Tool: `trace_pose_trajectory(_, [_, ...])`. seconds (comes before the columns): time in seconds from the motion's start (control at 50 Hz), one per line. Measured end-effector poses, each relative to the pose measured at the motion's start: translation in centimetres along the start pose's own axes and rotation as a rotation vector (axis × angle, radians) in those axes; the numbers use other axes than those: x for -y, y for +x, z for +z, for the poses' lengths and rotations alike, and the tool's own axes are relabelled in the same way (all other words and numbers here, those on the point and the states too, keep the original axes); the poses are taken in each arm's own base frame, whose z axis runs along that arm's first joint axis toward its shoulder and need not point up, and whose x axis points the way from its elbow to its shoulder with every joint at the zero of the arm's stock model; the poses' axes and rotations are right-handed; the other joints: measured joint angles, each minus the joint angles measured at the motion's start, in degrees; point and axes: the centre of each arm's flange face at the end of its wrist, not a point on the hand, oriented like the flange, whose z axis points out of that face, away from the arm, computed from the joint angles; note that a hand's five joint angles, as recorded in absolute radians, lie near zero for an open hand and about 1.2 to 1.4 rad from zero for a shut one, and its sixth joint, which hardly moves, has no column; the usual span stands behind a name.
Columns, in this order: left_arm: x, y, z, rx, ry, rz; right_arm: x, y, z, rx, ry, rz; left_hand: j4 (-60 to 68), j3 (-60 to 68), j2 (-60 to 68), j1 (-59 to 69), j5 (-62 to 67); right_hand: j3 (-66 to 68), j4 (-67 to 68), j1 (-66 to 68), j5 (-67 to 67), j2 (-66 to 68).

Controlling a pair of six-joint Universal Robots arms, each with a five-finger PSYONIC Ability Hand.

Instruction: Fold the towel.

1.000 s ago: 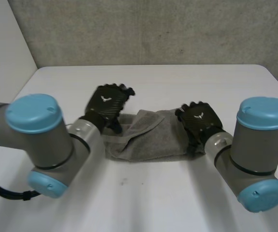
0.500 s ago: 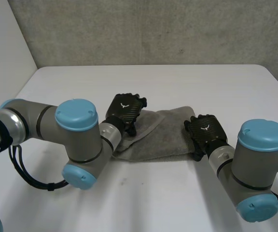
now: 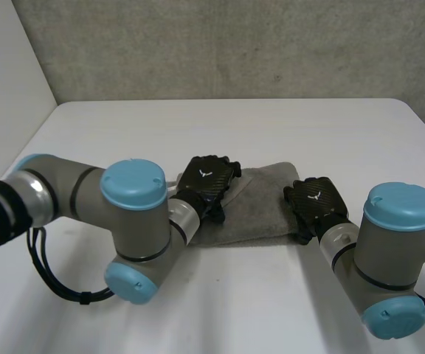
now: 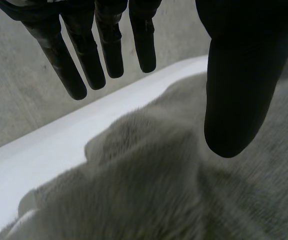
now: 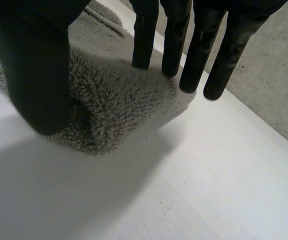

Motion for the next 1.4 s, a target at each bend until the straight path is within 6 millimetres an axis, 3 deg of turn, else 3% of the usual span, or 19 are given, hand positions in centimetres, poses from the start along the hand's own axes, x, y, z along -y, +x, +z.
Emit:
trace_pose_trajectory(0.12, [-1.1,-1.5,1.8,0.046,-0.004,0.023,0.0,0.0,0.0,0.0,0.002,-0.002,0.0,0.0,0.0,0.1,0.1,11.6,11.2,9.7,10.5,12.3])
trace_pose_trajectory(0.18, [-0.7,-3.9,2.8,0.128,0.011,0.019,-0.1,0.0,0.0,-0.001,0.004,-0.014,0.3,0.1,0.2,0.2,0.3,17.4,17.3,13.7,16.0,17.6])
trace_pose_trajectory(0.36, [-0.3,-7.5,3.1,0.258,0.016,0.002,-0.5,-0.2,0.0,-0.004,0.009,-0.085,0.3,0.1,0.2,0.2,0.5,29.0,28.9,22.5,27.5,29.1])
trace_pose_trajectory(0.58, [-2.4,-7.4,1.8,0.265,-0.066,0.004,-0.5,-0.2,0.0,-0.01,0.013,-0.122,0.2,0.0,0.1,0.1,0.3,39.1,39.4,28.1,38.0,38.8])
trace_pose_trajectory(0.82, [-1.4,-7.7,0.5,0.287,-0.06,0.005,0.3,0.1,-0.1,-0.029,0.039,-0.194,-0.3,-0.3,-0.2,0.0,-0.3,39.1,39.4,28.1,38.2,38.8])
trace_pose_trajectory(0.96, [0.2,-7.8,-1.3,0.302,-0.045,-0.001,2.3,0.7,0.0,-0.059,0.097,-0.29,-1.6,-1.6,-1.6,-1.1,-1.5,39.1,39.4,28.1,38.2,38.8])
trace_pose_trajectory(1.04, [2.0,-7.8,-3.1,0.307,-0.02,-0.004,5.5,1.0,0.7,-0.098,0.191,-0.399,-2.9,-2.9,-2.9,-2.4,-2.9,39.1,39.4,28.1,38.2,38.8])
trace_pose_trajectory(1.16, [3.5,-9.5,-5.0,0.352,0.001,-0.012,9.3,-2.3,0.8,-0.058,0.336,-0.478,-4.2,-4.2,-4.2,-3.7,-4.2,39.1,39.6,28.1,38.7,38.8])
trace_pose_trajectory(1.22, [3.9,-11.2,-5.9,0.394,0.004,-0.018,10.9,-6.7,0.5,0.041,0.441,-0.506,-4.3,-4.2,-4.3,-3.7,-4.3,39.1,39.6,28.1,38.9,38.8])
trace_pose_trajectory(1.3, [3.7,-12.8,-6.7,0.428,-0.007,-0.027,10.4,-11.5,0.0,0.2,0.511,-0.529,-4.3,-4.3,-4.4,-3.8,-4.4,39.1,39.6,28.1,39.0,38.8])
trace_pose_trajectory(1.4, [3.0,-13.8,-7.3,0.439,-0.031,-0.038,7.6,-16.4,-0.8,0.402,0.511,-0.554,-4.5,-4.5,-4.5,-4.0,-4.5,39.1,39.6,28.1,39.1,38.8])
